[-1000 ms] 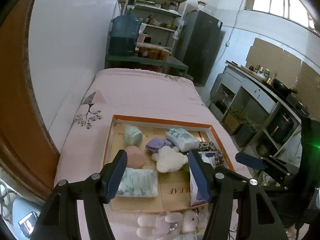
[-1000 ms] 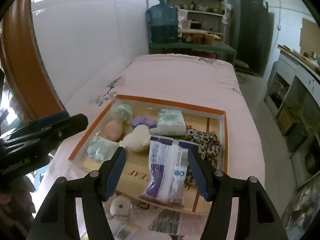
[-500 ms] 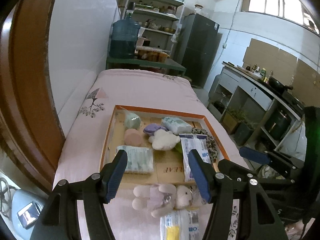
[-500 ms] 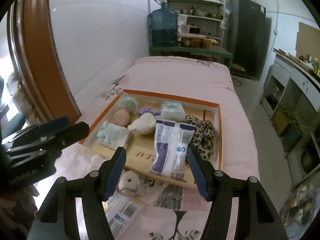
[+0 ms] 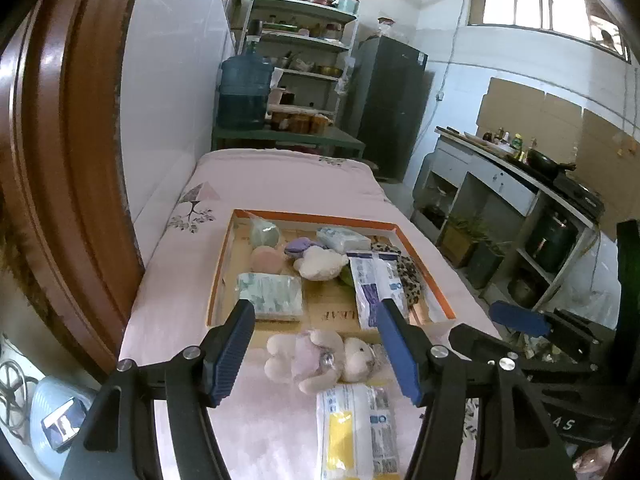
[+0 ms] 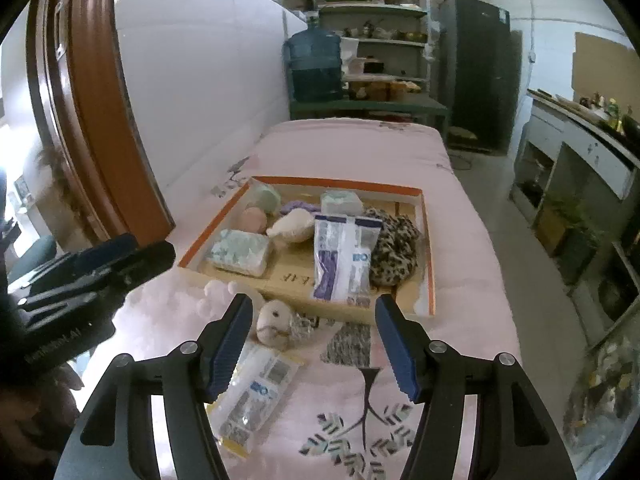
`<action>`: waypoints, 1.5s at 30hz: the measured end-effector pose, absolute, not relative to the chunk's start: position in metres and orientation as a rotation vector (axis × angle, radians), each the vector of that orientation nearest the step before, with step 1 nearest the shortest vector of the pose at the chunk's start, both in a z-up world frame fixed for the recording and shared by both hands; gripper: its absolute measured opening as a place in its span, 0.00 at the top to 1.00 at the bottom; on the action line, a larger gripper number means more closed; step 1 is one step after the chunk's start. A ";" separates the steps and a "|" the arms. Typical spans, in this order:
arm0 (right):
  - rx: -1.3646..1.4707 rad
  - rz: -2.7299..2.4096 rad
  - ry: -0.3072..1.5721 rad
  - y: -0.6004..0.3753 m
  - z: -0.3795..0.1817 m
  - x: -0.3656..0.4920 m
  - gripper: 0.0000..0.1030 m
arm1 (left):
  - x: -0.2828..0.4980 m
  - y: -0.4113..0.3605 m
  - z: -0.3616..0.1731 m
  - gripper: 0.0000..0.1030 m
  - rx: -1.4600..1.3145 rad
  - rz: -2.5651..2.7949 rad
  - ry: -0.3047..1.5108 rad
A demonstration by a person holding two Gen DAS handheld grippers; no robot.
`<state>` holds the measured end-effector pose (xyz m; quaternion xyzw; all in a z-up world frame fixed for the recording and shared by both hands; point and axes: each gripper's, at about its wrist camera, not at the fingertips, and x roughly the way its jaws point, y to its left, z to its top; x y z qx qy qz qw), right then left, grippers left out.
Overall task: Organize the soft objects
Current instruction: 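Move both tools over the yellow-white snack bag and tiara bunny beside the lid, then close the left tool on the yellow-white snack bag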
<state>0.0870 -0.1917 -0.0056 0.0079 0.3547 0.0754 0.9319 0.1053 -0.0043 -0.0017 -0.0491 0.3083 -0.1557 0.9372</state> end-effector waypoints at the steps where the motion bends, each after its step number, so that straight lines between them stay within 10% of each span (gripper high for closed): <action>1: 0.016 0.151 0.726 -0.192 -0.006 0.084 0.36 | 0.103 -0.004 -0.002 0.39 -0.100 -0.320 0.629; 45: 0.101 0.062 0.819 -0.225 -0.079 0.050 0.36 | 0.067 -0.049 -0.087 0.39 -0.067 -0.413 0.796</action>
